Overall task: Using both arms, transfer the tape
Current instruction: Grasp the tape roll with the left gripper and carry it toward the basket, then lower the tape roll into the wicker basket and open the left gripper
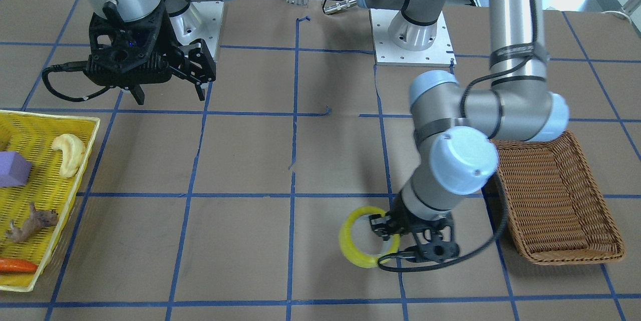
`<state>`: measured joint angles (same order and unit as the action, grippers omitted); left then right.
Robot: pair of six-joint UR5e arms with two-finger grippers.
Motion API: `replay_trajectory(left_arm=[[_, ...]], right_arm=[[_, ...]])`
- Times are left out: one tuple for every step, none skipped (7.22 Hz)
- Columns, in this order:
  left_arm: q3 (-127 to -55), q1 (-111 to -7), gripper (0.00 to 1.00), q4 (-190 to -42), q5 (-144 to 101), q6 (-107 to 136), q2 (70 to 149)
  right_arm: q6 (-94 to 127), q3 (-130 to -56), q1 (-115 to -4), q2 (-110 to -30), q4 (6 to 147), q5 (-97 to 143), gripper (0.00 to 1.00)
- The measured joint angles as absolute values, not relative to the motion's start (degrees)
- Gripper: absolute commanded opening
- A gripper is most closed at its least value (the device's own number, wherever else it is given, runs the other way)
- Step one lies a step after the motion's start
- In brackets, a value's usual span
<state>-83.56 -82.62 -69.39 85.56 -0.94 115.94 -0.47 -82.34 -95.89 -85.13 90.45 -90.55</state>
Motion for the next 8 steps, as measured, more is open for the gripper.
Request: replay_trajectory(left_arm=[[-84.2, -77.3, 0.02, -71.1, 86.4, -7.0, 114.4], [-85.2, -71.4, 0.02, -71.7, 87.4, -12.9, 113.5], [-86.1, -65.8, 0.02, -71.7, 87.9, -19.5, 113.1], [-86.6, -61.3, 0.02, -70.7, 88.1, -26.6, 113.4], [-87.1, -58.0, 0.02, -67.9, 88.2, -33.2, 114.6], [-88.0, -56.0, 0.02, -64.1, 88.2, -37.6, 116.2], [-89.2, -55.0, 0.02, -60.5, 88.2, -39.8, 117.6], [-90.0, -54.5, 0.26, -58.5, 88.2, -40.9, 118.6]], right_arm=[[-0.4, -82.3, -95.9, -85.2, 90.4, -90.7, 1.0], [-0.4, -82.3, -95.9, -85.2, 90.4, -90.9, 1.0], [-0.4, -82.4, -95.9, -85.2, 90.4, -91.0, 1.0], [-0.4, -82.4, -96.0, -85.1, 90.4, -91.1, 1.0], [-0.5, -82.4, -96.0, -85.1, 90.4, -91.2, 1.0], [-0.5, -82.7, -96.1, -85.1, 90.4, -91.3, 1.0], [-0.5, -83.2, -96.0, -85.1, 90.5, -91.3, 1.0], [-0.4, -83.5, -96.0, -85.1, 90.6, -91.3, 1.0]])
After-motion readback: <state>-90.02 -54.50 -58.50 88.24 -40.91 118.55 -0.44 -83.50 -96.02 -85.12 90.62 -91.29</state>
